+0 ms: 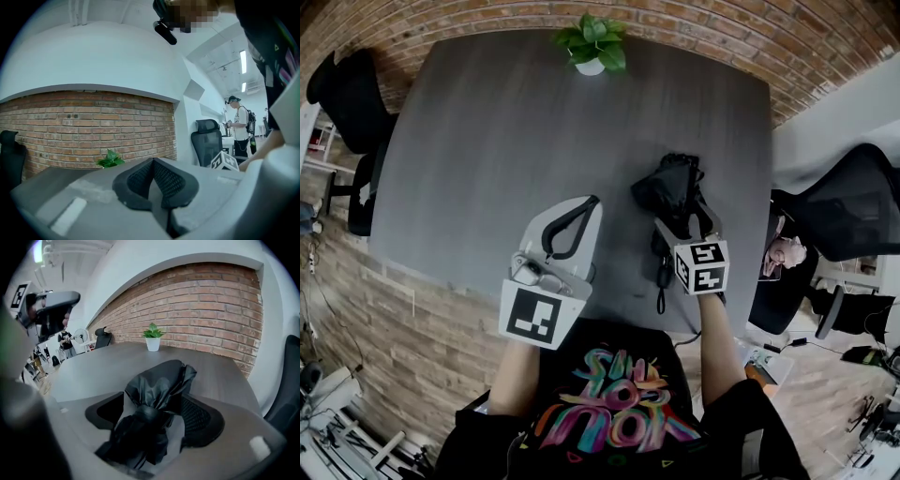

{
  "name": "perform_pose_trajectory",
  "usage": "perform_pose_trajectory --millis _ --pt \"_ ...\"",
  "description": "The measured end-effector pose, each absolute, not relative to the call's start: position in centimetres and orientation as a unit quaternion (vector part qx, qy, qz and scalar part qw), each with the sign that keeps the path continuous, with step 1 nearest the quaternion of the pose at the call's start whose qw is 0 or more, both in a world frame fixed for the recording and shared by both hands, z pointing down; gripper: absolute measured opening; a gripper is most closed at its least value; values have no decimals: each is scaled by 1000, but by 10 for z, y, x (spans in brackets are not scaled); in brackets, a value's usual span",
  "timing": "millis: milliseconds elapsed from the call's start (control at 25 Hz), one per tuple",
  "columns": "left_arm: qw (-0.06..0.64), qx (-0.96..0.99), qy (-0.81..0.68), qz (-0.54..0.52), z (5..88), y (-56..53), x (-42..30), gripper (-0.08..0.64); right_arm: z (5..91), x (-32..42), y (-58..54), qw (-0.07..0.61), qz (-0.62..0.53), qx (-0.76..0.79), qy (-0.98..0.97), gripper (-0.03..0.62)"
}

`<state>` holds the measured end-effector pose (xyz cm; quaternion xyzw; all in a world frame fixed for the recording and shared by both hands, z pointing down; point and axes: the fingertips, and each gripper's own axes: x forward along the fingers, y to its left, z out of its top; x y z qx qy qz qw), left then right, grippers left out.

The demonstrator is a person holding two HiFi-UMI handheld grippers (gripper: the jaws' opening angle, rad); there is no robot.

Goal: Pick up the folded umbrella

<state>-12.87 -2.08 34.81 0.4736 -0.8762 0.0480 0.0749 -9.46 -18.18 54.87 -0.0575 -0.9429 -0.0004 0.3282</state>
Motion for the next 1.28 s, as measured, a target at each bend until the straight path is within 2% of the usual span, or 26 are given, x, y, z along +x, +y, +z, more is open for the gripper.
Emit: perform_pose_trajectory --millis 440,760,880,1120,1280 --pt "81 473 -876 50 355 -25 -143 -11 591 -104 -185 401 52 -54 -913 431" --pt "86 471 -876 48 360 -29 -148 -12 603 -110 -175 432 50 -86 -897 436" --pt "85 474 -875 48 360 -32 -149 -11 603 -110 -176 430 47 -83 -898 428" --pt "84 471 -877 49 357 -31 -148 -11 601 -108 -177 429 58 -71 -899 348" --pt "80 469 -878 57 355 -27 -147 -12 600 -108 -178 425 70 -62 -901 322"
